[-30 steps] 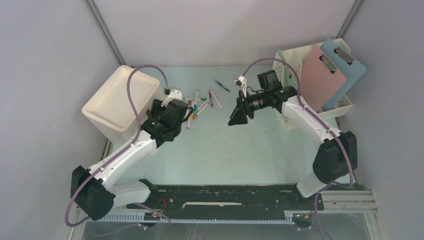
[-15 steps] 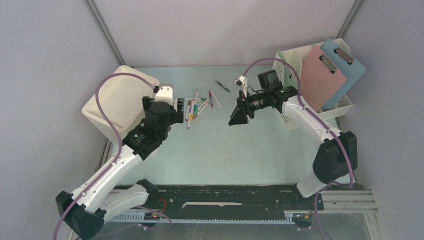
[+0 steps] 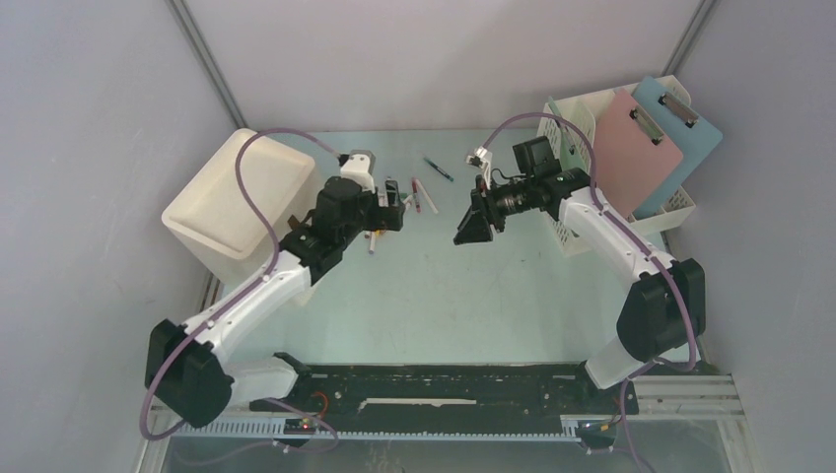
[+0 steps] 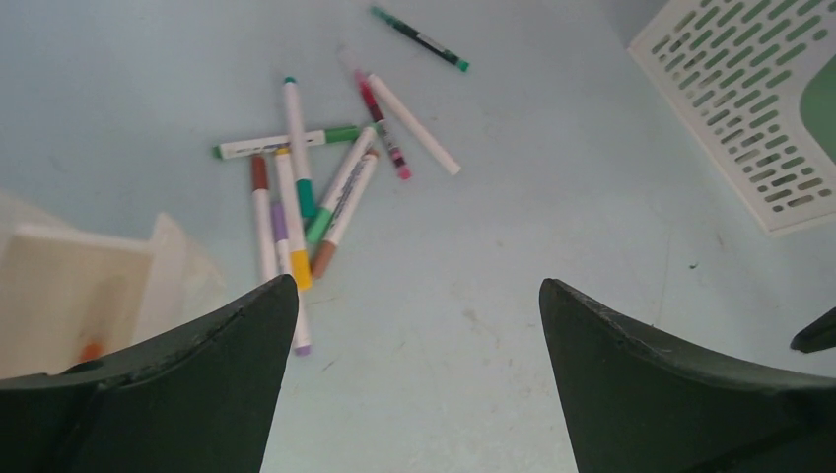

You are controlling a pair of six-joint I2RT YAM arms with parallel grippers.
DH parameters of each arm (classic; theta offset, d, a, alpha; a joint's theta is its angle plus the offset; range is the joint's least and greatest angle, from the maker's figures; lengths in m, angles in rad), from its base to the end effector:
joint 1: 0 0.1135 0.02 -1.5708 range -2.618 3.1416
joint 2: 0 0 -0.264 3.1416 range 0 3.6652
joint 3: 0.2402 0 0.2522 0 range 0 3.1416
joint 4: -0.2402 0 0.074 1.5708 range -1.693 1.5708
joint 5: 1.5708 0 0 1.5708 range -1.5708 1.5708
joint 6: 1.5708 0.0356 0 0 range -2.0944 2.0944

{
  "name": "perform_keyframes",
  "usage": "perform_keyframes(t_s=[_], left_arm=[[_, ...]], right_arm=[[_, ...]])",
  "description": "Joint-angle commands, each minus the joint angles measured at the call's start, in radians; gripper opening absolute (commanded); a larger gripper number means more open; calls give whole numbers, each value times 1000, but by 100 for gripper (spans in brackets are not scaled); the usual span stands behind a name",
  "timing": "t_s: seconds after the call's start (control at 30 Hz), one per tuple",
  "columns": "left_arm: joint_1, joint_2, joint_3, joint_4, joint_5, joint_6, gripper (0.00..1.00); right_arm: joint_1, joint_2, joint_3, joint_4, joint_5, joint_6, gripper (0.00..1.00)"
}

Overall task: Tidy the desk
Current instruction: Move the stationery to the center of the board.

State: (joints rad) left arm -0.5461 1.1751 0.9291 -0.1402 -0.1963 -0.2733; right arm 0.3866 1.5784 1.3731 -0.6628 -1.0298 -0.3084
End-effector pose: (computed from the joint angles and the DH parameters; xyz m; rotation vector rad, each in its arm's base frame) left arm 0.2355 -0.1350 0.3146 0.1379 1.9605 -0.3485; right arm 0.2976 0.1541 0.3158 -1.1727 1.9041 1.2694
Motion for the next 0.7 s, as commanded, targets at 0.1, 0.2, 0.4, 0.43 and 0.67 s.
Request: perform_keyframes(t_s=[0.1, 0.2, 0.4, 0.43, 0.67], left_arm=[[7, 151, 128, 85, 78, -72, 100], [7, 235, 176, 81, 72, -90, 100], [8, 438, 331, 2, 53, -120, 89], [8, 473, 365, -29, 53, -123, 86], [8, 747, 640, -232, 35, -132, 46]], right_arm=[[-21, -20, 0, -4, -11, -20, 59], [-24, -16, 0, -6, -9, -20, 58], [-39, -12, 0, -9, -7, -26, 59], [-43, -12, 0, -10, -5, -25, 59], [-60, -4, 0, -14, -8, -30, 58]])
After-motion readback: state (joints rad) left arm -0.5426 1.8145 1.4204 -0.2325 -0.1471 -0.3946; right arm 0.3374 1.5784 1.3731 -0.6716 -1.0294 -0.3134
